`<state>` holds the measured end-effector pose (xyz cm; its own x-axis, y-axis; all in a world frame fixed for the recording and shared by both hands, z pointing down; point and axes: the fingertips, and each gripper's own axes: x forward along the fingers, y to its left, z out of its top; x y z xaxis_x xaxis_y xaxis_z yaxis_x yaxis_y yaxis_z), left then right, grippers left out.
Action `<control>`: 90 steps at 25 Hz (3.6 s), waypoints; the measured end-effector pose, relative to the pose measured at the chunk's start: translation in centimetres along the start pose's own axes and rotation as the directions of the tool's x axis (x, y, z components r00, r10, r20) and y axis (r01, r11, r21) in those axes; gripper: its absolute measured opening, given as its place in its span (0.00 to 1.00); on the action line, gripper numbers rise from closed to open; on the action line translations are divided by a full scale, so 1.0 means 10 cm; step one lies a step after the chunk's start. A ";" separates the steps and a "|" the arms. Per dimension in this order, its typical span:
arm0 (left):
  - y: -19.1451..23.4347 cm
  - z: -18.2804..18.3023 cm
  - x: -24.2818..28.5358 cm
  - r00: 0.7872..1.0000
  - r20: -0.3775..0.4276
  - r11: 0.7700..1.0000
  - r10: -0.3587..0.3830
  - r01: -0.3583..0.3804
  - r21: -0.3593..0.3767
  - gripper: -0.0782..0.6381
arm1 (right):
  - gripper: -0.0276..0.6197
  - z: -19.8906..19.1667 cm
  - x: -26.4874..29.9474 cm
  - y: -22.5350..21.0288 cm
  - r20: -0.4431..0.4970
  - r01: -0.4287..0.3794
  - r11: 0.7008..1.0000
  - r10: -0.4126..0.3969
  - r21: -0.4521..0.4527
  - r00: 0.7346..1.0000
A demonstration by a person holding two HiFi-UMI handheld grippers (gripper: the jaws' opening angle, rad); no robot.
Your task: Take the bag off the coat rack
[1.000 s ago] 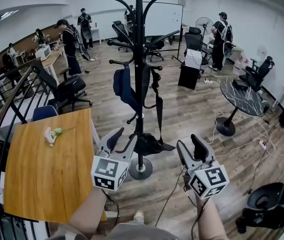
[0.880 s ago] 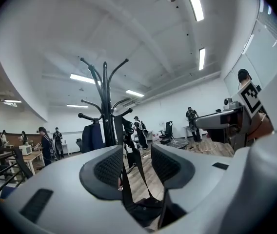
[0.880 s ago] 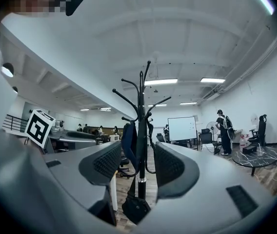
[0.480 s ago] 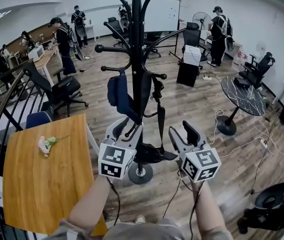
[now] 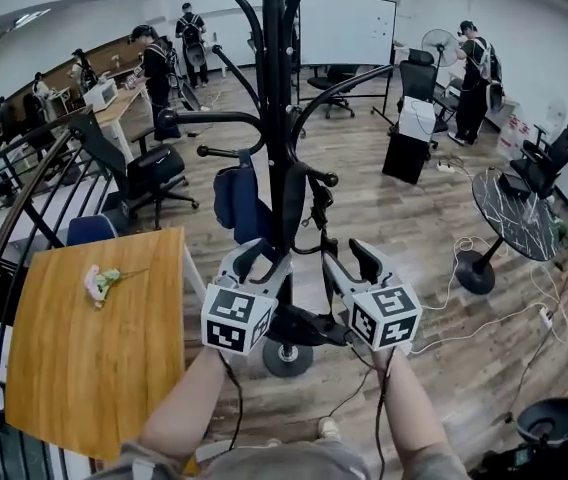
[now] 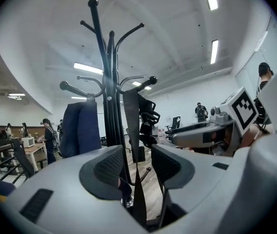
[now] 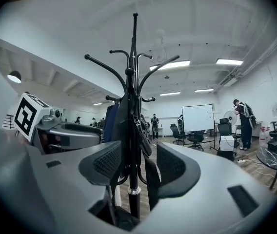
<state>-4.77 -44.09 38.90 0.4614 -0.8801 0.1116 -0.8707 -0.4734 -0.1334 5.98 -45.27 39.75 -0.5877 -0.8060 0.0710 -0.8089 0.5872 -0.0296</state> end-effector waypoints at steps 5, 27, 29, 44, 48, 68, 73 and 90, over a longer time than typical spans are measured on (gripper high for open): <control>0.04 0.01 0.21 0.998 -0.030 0.998 0.055 -0.056 -0.012 0.39 | 0.40 -0.08 0.41 -0.07 -0.039 -0.109 0.994 0.109 0.002 0.993; 0.15 0.18 0.15 0.979 0.000 0.973 0.206 -0.205 -0.111 0.13 | 0.13 0.22 0.49 -0.10 0.023 -0.329 0.943 0.330 -0.043 0.944; 0.15 0.34 0.06 0.976 0.036 0.972 0.215 -0.210 -0.103 0.13 | 0.13 0.37 0.38 -0.11 0.054 -0.334 0.941 0.336 -0.051 0.940; 0.04 1.25 -0.85 0.946 0.212 0.969 0.246 -0.239 -0.058 0.13 | 0.13 1.24 -0.37 0.36 0.178 -0.445 0.881 0.469 -0.161 0.865; 0.13 1.14 -1.22 0.937 0.200 0.958 0.287 -0.279 -0.070 0.13 | 0.13 1.21 -0.40 0.67 0.172 -0.493 0.856 0.515 -0.157 0.840; 0.73 0.07 -3.01 0.792 -0.023 0.782 0.611 -0.607 -0.142 0.13 | 0.13 0.44 -0.04 2.33 0.025 -0.763 0.646 0.763 -0.015 0.646; 0.75 -0.22 -3.16 0.765 -0.065 0.748 0.640 -0.640 -0.175 0.13 | 0.13 0.13 0.06 2.53 -0.049 -0.780 0.626 0.780 0.016 0.624; 0.69 -1.08 -3.18 0.756 -0.243 0.713 0.608 -0.655 -0.252 0.13 | 0.13 -0.69 0.16 2.59 -0.232 -0.758 0.650 0.747 0.059 0.623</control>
<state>-27.25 -19.00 45.10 -0.2223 -0.9444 0.2424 -0.9655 0.2479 0.0803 -15.75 -30.81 45.95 -0.9662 -0.0461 0.2536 -0.0818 0.9879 -0.1321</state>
